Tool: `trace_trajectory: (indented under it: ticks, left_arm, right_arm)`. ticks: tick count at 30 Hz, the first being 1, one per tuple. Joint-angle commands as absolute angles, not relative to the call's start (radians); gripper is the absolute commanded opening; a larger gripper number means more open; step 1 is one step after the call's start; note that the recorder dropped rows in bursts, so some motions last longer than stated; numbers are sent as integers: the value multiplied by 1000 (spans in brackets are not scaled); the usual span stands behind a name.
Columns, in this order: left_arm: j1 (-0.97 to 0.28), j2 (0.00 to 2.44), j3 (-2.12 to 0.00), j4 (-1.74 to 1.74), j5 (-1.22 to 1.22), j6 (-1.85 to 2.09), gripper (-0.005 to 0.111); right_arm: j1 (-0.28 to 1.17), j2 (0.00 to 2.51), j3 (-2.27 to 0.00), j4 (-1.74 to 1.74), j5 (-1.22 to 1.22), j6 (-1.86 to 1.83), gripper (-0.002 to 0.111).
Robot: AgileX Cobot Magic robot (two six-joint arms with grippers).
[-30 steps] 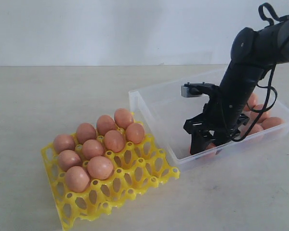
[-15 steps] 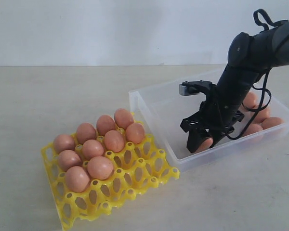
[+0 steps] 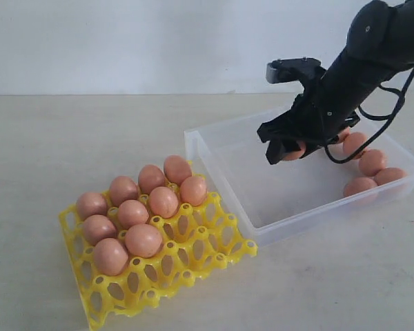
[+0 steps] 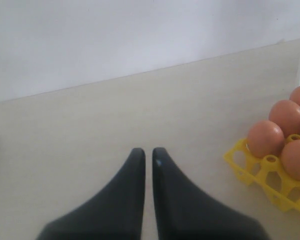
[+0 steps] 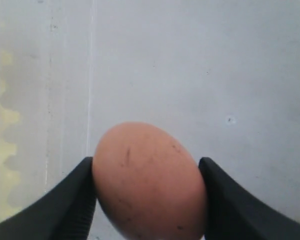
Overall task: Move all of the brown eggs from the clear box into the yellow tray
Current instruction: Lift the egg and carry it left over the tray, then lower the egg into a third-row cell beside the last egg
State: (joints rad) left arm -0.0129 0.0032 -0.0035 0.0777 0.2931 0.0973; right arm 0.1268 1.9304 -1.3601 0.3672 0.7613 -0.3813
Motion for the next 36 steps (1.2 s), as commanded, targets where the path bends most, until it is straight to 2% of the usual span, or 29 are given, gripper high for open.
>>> trace_trajectory:
  ticks: [1, 5, 8, 11, 15, 19, 22, 26, 29, 32, 36]
  left_arm:
    - [-21, 0, 0, 76, 293, 94, 4]
    - [-21, 0, 0, 76, 293, 94, 4]
    - [-21, 0, 0, 76, 293, 94, 4]
    - [-21, 0, 0, 76, 293, 94, 4]
    - [-21, 0, 0, 76, 293, 94, 4]
    - [-21, 0, 0, 76, 293, 94, 4]
    - [-21, 0, 0, 76, 293, 94, 4]
    - [-21, 0, 0, 76, 293, 94, 4]
    - [-21, 0, 0, 76, 293, 94, 4]
    - [-21, 0, 0, 76, 293, 94, 4]
    - [-21, 0, 0, 76, 293, 94, 4]
  right_arm:
    - [140, 1822, -1225, 502, 563, -423, 0]
    - [248, 1637, -1006, 828, 196, -797, 0]
    - [359, 1557, -926, 970, -14, -917, 0]
    - [473, 1523, -872, 976, -240, -832, 0]
    - [592, 1529, -849, 914, -419, -445, 0]
    - [638, 1569, -849, 490, -448, 113, 0]
    - [635, 1604, -849, -64, -518, 560, 0]
    - [577, 1665, -849, -618, -800, 1073, 0]
    - [499, 1728, -849, -819, -1054, 1274, 0]
    - [427, 1792, -849, -927, -1203, 1359, 0]
    - [378, 1860, -849, -1016, -1221, 1407, 0]
